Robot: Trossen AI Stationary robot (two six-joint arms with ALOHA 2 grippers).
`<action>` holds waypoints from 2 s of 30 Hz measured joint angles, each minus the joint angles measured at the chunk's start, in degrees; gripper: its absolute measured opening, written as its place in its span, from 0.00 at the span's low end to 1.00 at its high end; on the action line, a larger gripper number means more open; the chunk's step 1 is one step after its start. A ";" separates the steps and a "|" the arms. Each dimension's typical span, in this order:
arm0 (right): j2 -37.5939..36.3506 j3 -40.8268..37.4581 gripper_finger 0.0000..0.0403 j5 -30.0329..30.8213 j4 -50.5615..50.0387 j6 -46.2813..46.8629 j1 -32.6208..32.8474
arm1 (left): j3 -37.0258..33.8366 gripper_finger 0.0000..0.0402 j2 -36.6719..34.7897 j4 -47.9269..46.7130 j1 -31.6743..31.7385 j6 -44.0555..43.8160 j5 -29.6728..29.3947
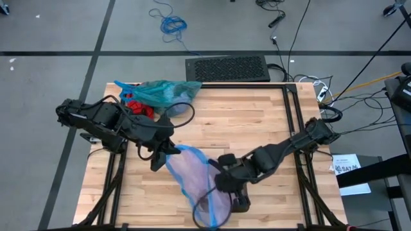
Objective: Place trash/remove bag and relplace
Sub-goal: Insert the new pink trash bag into the black trash bin
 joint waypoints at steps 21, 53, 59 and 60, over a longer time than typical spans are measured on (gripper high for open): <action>8.18 0.28 0.00 -0.20 2.09 -23.55 -4.00 | 0.00 0.00 -1.33 -4.90 0.00 2.22 0.48; 11.94 8.14 0.00 -2.94 -6.68 -16.99 -7.34 | -0.02 0.00 -1.57 -10.72 0.00 1.63 -1.95; 11.88 13.37 0.00 -3.05 -15.62 -7.37 -7.40 | -0.02 0.00 -1.57 -10.54 -0.02 1.52 -2.73; 11.88 14.39 0.01 -3.05 -17.79 -5.68 -7.40 | -0.02 0.00 -1.57 -10.52 0.00 1.52 -2.75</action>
